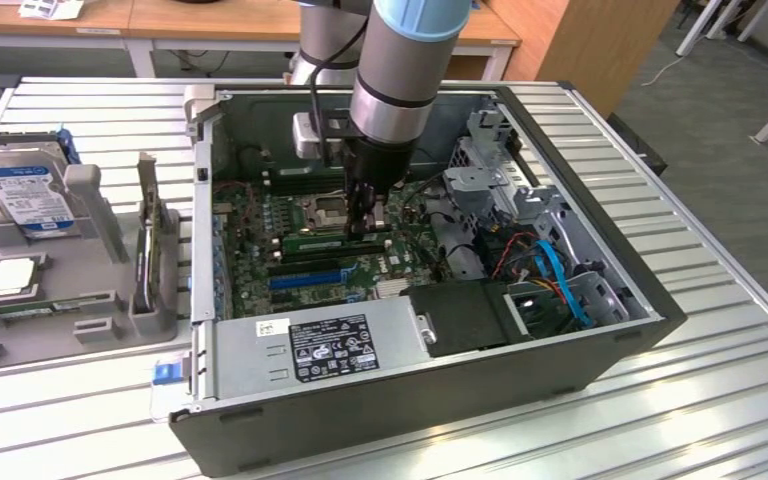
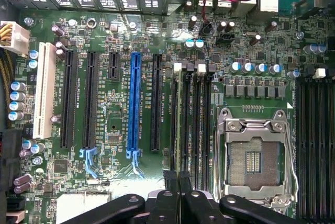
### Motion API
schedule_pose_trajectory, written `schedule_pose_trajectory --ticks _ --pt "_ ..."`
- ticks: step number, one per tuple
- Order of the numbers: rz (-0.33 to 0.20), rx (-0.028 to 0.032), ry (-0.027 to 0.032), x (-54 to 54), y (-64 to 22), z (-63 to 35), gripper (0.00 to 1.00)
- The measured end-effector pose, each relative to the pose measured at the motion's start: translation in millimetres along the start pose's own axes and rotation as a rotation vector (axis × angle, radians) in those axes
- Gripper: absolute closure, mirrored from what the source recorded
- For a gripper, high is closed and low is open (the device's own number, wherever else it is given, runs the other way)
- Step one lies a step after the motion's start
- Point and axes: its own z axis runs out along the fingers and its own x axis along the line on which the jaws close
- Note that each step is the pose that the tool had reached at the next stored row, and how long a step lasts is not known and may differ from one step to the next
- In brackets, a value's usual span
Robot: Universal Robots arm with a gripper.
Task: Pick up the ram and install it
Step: 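Insert the ram into the slot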
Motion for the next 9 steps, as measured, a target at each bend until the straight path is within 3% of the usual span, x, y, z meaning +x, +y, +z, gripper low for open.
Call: schedule_pose_trajectory --ticks 9 --pt "-0.004 -0.0001 0.0002 0.0 0.0 0.1 0.88"
